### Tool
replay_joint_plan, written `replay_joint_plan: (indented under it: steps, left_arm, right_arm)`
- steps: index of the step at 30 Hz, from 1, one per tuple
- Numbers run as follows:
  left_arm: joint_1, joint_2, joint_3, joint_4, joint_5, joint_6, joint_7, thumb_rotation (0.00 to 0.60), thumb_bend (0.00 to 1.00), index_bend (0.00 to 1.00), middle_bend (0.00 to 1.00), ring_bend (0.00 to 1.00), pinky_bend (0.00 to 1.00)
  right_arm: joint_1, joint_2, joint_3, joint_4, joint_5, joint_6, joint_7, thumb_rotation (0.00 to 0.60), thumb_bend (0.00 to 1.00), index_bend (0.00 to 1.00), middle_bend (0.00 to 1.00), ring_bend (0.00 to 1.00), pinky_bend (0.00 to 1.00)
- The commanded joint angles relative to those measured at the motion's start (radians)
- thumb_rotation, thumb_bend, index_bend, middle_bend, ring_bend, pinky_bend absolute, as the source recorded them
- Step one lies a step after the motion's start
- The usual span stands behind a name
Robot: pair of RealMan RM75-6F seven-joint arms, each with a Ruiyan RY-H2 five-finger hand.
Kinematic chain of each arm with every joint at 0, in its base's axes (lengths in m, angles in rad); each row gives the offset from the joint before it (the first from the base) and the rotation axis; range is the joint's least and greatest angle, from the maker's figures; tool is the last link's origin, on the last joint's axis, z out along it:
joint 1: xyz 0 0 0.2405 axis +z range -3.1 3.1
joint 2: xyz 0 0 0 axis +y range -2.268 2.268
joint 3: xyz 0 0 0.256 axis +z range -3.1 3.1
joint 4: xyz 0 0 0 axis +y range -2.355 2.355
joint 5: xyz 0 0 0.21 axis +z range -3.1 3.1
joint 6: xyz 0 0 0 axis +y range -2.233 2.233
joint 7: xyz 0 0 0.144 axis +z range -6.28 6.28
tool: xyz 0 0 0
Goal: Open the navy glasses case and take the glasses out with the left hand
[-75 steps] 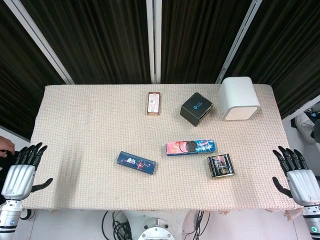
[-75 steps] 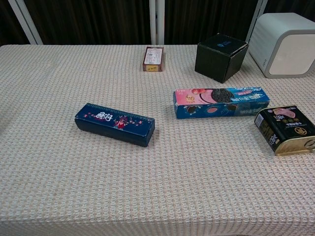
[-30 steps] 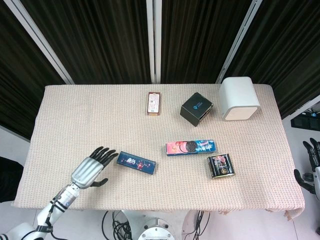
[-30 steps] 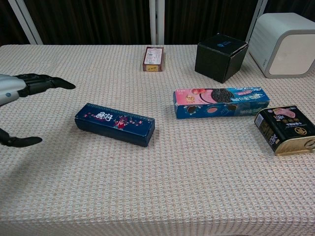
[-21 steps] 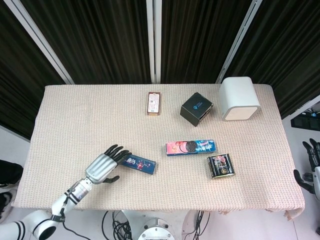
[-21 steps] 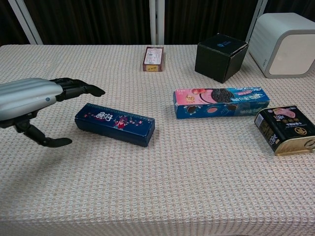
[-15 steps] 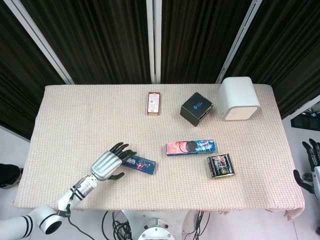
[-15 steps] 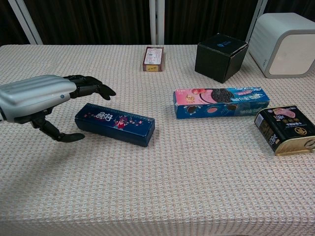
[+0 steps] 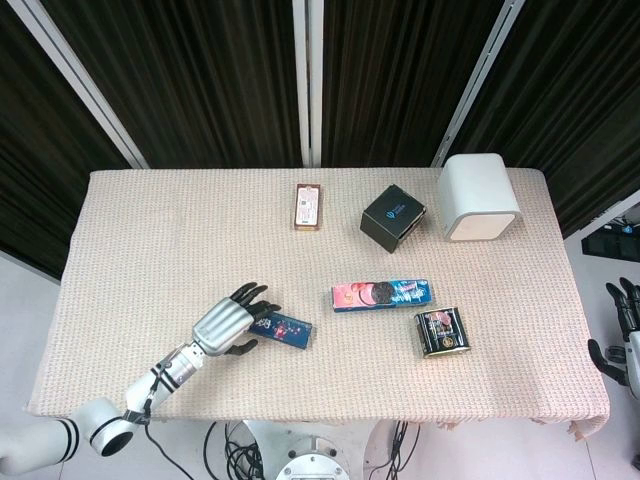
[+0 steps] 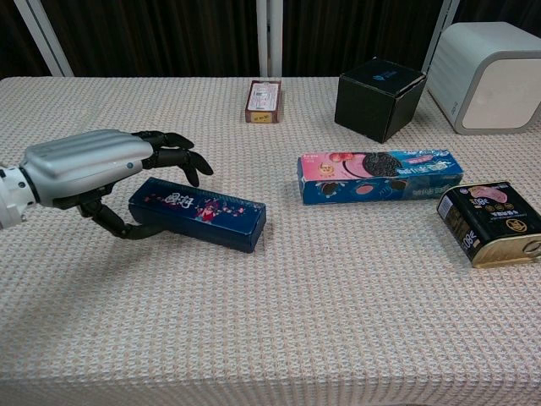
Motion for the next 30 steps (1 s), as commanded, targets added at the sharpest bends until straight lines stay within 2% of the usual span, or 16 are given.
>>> replay_joint_plan:
  steps: [1, 14, 30]
  left_arm:
    - [-0.005, -0.004, 0.003, 0.006, 0.0, 0.006, -0.003, 0.6, 0.34, 0.21, 0.27, 0.04, 0.1]
    - [-0.019, -0.011, 0.011, 0.025, -0.028, 0.012, -0.005, 0.6, 0.34, 0.22, 0.29, 0.04, 0.1]
    - [-0.031, -0.013, 0.015, 0.019, -0.052, 0.02, -0.015, 0.6, 0.35, 0.28, 0.39, 0.07, 0.1]
  right_arm:
    - [0.001, -0.001, 0.003, -0.003, 0.013, -0.009, -0.002, 0.6, 0.3, 0.0, 0.0, 0.0, 0.0]
    - [0.004, -0.004, 0.006, -0.005, 0.032, -0.031, -0.012, 0.6, 0.3, 0.0, 0.0, 0.0, 0.0]
    - [0.007, -0.011, 0.007, 0.001, 0.033, -0.039, -0.014, 0.6, 0.3, 0.0, 0.0, 0.0, 0.0]
